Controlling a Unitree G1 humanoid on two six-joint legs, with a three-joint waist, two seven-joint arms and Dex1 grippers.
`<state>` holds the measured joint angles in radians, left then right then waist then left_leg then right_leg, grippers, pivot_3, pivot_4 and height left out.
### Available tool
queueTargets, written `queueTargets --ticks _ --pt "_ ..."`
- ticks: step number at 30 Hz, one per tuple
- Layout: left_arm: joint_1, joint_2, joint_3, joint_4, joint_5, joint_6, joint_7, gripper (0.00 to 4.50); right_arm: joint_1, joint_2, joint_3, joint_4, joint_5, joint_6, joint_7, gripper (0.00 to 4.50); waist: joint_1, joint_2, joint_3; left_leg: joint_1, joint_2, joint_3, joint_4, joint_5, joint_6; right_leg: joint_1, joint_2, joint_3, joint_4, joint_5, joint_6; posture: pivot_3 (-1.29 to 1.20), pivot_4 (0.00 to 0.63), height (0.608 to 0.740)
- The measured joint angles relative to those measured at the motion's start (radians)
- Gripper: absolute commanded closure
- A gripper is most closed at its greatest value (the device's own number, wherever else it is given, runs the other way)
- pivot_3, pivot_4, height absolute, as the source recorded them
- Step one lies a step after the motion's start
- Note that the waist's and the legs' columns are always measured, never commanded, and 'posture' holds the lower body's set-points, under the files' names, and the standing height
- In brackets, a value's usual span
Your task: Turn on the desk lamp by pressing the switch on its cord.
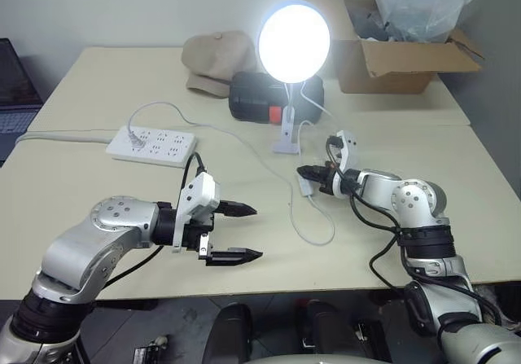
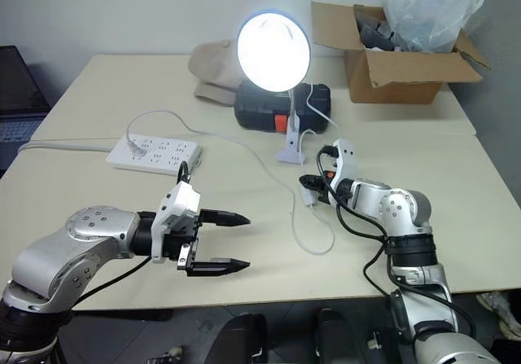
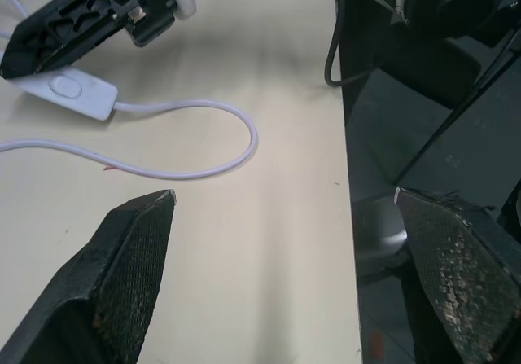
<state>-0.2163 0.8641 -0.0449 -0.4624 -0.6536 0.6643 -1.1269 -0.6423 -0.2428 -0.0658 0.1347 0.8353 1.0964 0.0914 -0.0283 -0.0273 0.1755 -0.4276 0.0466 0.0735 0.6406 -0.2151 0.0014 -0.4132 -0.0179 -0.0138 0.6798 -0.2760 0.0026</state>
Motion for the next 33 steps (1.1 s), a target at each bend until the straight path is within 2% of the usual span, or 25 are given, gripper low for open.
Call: queueTargets --ticks 5,8,14,19,22,27,33 --pt "0.016 0.013 0.009 0.004 0.035 -0.046 0.001 0.00 -0.003 0.003 -0.043 0.014 -0.029 0.004 0.009 1.96 -0.001 0.000 0.000 0.000 0.000 0.000 0.000 0.000 0.000 0.000 0.000 0.000 0.000 0.000 0.000 0.00 0.150 0.740" --pt "0.006 0.016 0.015 0.035 0.065 -0.082 0.003 0.00 -0.009 -0.003 -0.064 -0.022 -0.026 0.022 0.019 1.32 -0.001 0.000 0.000 0.000 0.000 0.000 0.000 0.000 0.000 0.000 0.000 0.000 0.000 0.000 0.000 0.00 0.150 0.740" --pt "-0.068 -0.024 0.084 0.109 0.047 -0.069 0.064 0.00 -0.004 -0.109 -0.056 -0.170 -0.021 0.064 0.132 0.02 0.001 0.000 0.000 -0.002 0.000 0.000 0.000 0.000 0.000 -0.001 0.000 0.000 0.000 0.000 0.000 0.00 0.150 0.740" --pt "-0.097 -0.007 0.104 0.122 0.035 -0.015 0.090 0.00 0.044 -0.241 -0.019 -0.289 -0.026 0.046 0.292 0.02 0.000 0.000 0.000 -0.003 0.000 0.000 0.000 0.000 0.000 -0.003 0.000 0.000 0.000 0.000 0.000 0.00 0.150 0.740" --pt "-0.117 0.025 0.140 0.161 0.036 0.004 0.100 0.00 0.082 -0.439 0.039 -0.375 -0.062 -0.050 0.519 0.02 0.000 -0.001 0.002 -0.003 0.000 0.000 0.000 0.000 0.000 -0.003 0.000 -0.001 0.000 0.000 0.000 0.00 0.150 0.740" --pt "-0.143 0.067 0.236 0.203 0.041 0.000 0.120 0.00 0.155 -0.675 0.050 -0.459 -0.119 -0.235 0.839 0.02 0.001 -0.002 0.002 -0.003 0.000 0.000 0.000 0.000 0.000 -0.003 0.000 -0.001 -0.001 0.000 0.000 0.00 0.150 0.740" --pt "-0.094 0.160 0.310 0.209 -0.015 0.014 0.006 0.00 0.249 -0.756 -0.001 -0.492 -0.156 -0.377 0.980 0.02 -0.001 -0.002 0.003 -0.003 0.000 0.000 0.001 0.000 0.000 -0.003 0.000 -0.001 0.000 0.000 0.000 0.00 0.150 0.740"
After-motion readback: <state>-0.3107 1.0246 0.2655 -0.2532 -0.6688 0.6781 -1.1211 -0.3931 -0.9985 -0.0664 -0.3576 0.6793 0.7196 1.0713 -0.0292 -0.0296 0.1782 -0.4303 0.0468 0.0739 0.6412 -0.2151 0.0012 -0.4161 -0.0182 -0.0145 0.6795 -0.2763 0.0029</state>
